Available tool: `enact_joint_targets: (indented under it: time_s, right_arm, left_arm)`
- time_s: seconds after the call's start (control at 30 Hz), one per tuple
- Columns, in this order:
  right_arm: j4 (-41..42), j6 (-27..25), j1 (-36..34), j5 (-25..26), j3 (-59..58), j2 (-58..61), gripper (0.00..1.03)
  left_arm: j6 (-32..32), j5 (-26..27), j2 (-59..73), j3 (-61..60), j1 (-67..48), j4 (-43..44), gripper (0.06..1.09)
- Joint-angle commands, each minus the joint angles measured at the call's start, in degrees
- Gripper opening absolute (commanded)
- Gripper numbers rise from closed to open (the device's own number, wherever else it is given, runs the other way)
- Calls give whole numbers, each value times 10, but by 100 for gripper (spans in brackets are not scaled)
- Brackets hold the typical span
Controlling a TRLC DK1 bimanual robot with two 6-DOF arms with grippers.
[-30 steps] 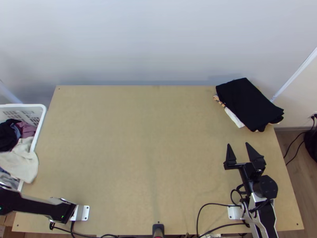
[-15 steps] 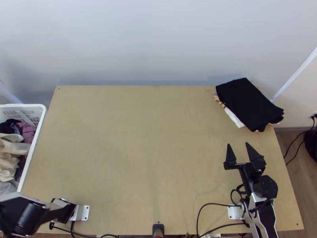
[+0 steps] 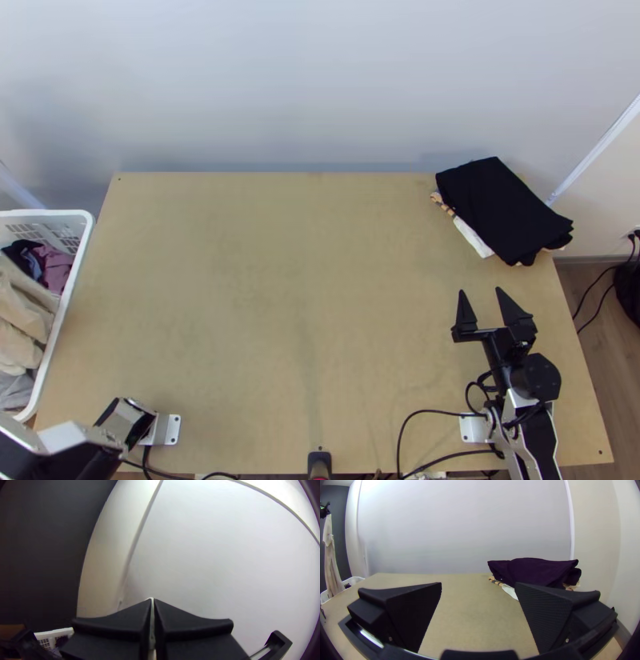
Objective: Fold the t-shirt
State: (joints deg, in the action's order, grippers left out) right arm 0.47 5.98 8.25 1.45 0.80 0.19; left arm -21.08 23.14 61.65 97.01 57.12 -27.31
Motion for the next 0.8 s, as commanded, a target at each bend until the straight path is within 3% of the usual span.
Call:
enact_joint_targets:
  time_s: [0.0, 0.17, 0.43, 0.67, 0.77]
  right_arm:
    - [-13, 4, 4, 0, -3, -3, 99]
    - [-13, 4, 4, 0, -3, -3, 99]
    - [-13, 4, 3, 0, -3, -3, 99]
    - [-13, 4, 4, 0, -2, -3, 99]
    - [-13, 4, 4, 0, -3, -3, 99]
  left_arm:
    - [-18, -17, -18, 53, -57, 13, 9]
    - [-12, -59, -18, 78, -177, 15, 9]
    - [80, -185, -15, 62, -456, 5, 9]
    - [169, -382, 18, 4, -756, 15, 9]
    - [183, -417, 27, -54, -841, 52, 9]
